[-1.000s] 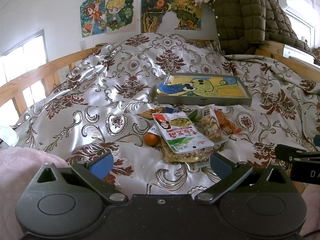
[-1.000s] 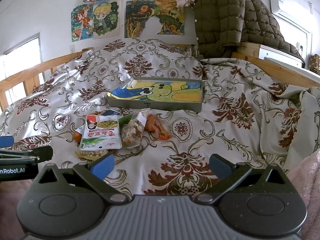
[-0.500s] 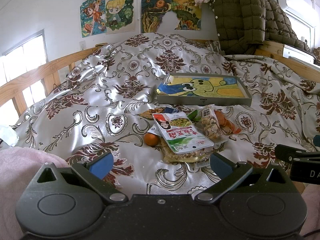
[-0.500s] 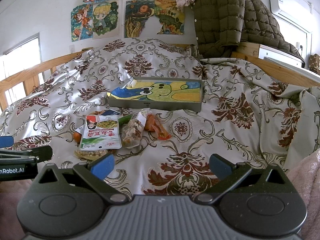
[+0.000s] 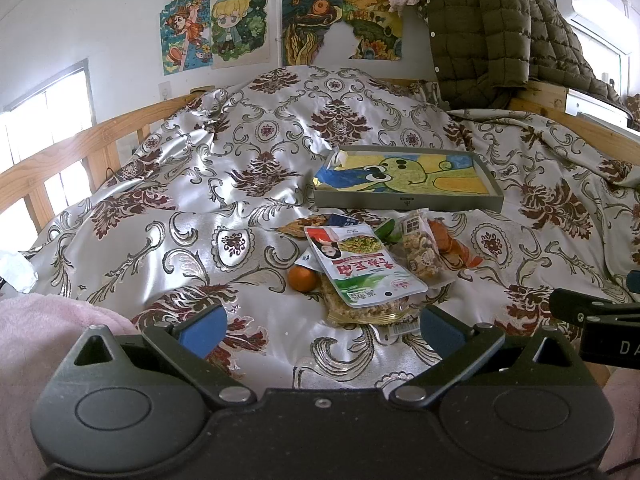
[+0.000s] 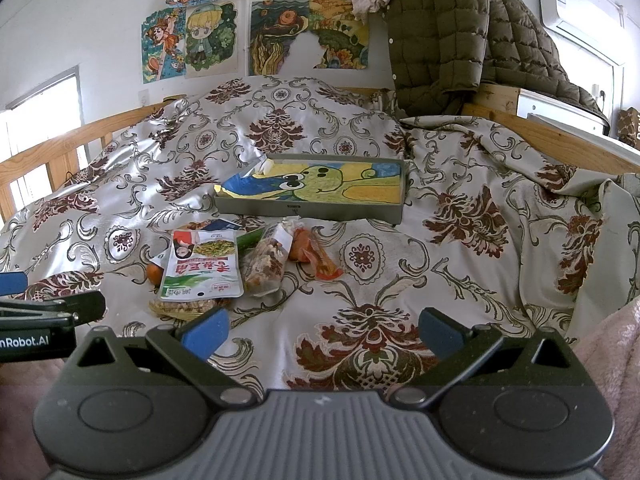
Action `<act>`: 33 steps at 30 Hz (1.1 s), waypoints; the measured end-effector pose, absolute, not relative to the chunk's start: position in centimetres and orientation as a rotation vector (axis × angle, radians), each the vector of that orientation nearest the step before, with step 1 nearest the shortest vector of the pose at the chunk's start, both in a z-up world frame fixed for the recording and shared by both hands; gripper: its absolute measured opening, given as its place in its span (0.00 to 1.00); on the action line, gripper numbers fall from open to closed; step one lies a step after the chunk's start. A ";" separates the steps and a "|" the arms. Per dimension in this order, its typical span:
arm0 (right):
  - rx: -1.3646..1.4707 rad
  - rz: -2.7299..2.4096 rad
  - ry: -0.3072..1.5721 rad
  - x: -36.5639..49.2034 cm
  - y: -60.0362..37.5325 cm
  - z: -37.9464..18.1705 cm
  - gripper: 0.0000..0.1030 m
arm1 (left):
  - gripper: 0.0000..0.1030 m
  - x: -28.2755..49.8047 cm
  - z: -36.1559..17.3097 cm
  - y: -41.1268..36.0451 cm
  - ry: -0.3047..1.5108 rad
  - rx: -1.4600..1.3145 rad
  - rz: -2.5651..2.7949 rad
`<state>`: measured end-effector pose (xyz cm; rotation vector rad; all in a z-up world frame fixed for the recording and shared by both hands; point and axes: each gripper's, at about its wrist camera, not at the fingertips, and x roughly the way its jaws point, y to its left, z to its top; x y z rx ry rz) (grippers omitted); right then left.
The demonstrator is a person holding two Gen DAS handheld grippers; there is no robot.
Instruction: Organize snacks
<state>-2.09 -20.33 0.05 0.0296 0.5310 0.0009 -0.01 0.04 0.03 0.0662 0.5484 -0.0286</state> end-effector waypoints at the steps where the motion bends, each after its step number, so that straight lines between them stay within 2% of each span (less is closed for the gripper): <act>1: 0.029 0.001 0.531 -2.1 -20.3 0.0 1.00 | 0.99 0.0 0.0 0.0 0.548 0.066 -0.029; 33: 0.021 -0.001 0.578 -0.9 -20.3 -1.1 1.00 | 0.99 0.5 -0.3 -0.7 0.581 0.087 -0.036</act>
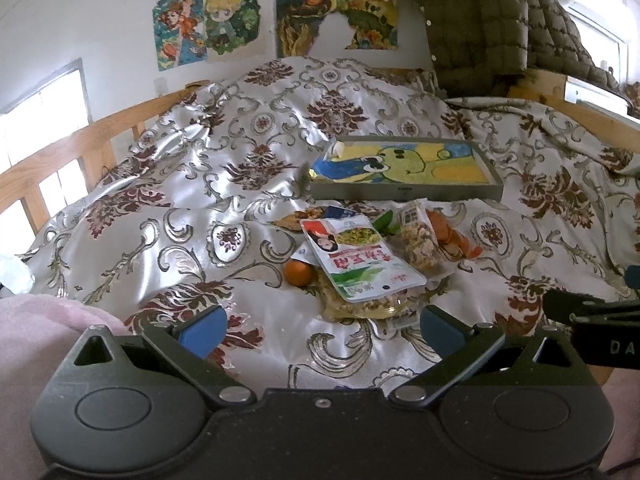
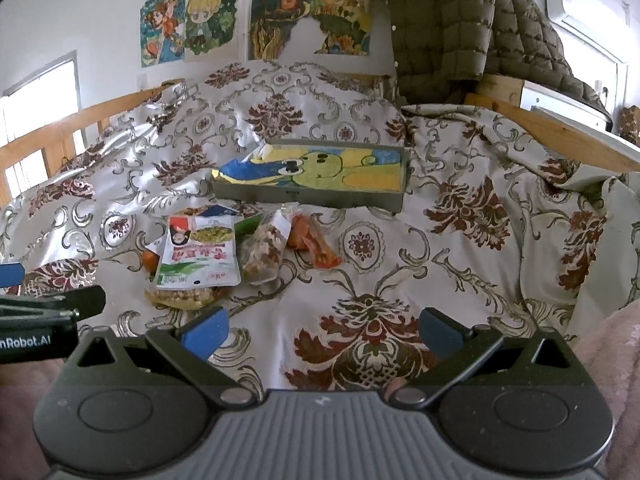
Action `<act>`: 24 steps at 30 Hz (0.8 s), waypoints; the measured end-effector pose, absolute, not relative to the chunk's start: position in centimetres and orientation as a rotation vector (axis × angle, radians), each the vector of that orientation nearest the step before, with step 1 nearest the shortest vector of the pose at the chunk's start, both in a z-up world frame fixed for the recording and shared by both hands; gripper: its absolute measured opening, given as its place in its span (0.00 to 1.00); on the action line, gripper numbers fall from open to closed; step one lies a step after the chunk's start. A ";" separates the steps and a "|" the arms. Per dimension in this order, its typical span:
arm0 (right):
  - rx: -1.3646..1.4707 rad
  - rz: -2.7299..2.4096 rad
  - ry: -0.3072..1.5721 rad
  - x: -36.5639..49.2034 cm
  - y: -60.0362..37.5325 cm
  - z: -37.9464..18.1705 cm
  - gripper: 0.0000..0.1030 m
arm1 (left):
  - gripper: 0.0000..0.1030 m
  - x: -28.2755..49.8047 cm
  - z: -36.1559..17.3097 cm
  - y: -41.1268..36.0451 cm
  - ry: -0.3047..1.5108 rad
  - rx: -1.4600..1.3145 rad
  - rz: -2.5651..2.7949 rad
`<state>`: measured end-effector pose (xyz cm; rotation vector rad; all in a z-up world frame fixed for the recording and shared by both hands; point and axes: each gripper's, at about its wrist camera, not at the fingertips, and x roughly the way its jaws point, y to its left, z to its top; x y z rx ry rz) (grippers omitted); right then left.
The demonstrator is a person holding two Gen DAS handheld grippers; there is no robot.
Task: Organize snacks
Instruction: 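Move left tool to red-white packet while right tool moves to clear nut bag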
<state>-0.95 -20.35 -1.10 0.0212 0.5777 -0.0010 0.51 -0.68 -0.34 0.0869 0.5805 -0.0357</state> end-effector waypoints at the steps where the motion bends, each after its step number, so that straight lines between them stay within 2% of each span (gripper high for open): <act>1: 0.020 -0.002 0.588 -0.9 -20.0 -0.2 1.00 | 0.99 1.0 -0.4 -0.7 0.589 0.086 -0.040; 17: 0.178 0.123 0.671 6.5 -23.3 0.4 1.00 | 0.99 9.8 -0.6 0.3 0.786 -0.050 -0.173; 24: 0.018 0.265 0.708 12.1 -23.1 0.3 1.00 | 0.99 16.3 -2.5 1.1 0.877 -0.030 -0.219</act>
